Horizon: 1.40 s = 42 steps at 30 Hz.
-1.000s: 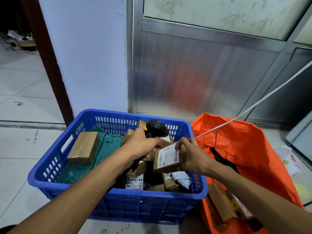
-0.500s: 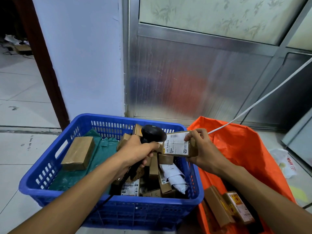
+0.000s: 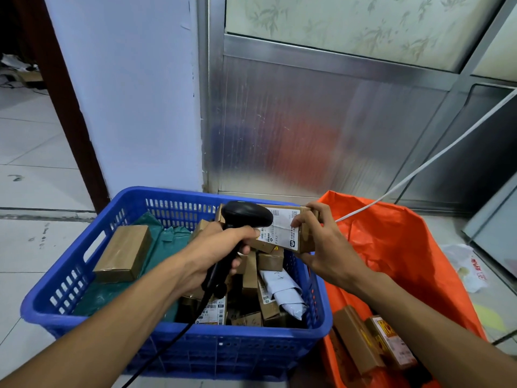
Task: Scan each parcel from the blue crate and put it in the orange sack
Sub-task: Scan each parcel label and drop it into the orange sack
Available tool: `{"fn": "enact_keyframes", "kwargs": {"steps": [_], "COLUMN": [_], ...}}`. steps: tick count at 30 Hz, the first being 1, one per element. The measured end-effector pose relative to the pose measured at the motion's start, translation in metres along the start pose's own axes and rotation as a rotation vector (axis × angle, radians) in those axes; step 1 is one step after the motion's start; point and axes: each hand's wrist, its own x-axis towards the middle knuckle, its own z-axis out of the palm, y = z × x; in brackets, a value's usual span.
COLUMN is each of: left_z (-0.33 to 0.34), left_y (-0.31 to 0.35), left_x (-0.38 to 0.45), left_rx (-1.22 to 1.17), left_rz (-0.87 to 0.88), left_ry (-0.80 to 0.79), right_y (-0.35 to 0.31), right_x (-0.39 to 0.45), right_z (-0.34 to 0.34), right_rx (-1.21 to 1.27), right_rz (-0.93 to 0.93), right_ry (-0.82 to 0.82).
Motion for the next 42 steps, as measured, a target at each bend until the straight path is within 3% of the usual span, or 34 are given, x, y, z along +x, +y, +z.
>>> {"fn": "enact_keyframes", "kwargs": {"steps": [22, 31, 42], "left_z": [-0.003, -0.001, 0.002], "left_y": [0.001, 0.001, 0.001], "left_x": [-0.002, -0.003, -0.003], "left_rx": [0.002, 0.039, 0.068], "left_rz": [0.012, -0.01, -0.025], "left_ry": [0.035, 0.02, 0.016], "right_y": [0.005, 0.021, 0.074], "right_x": [0.0, 0.0, -0.013], "right_z": [0.002, -0.01, -0.042], "right_rx": [-0.029, -0.09, -0.04], "right_rz": [-0.017, 0.008, 0.334], "right_ry": [-0.024, 0.048, 0.081]}}
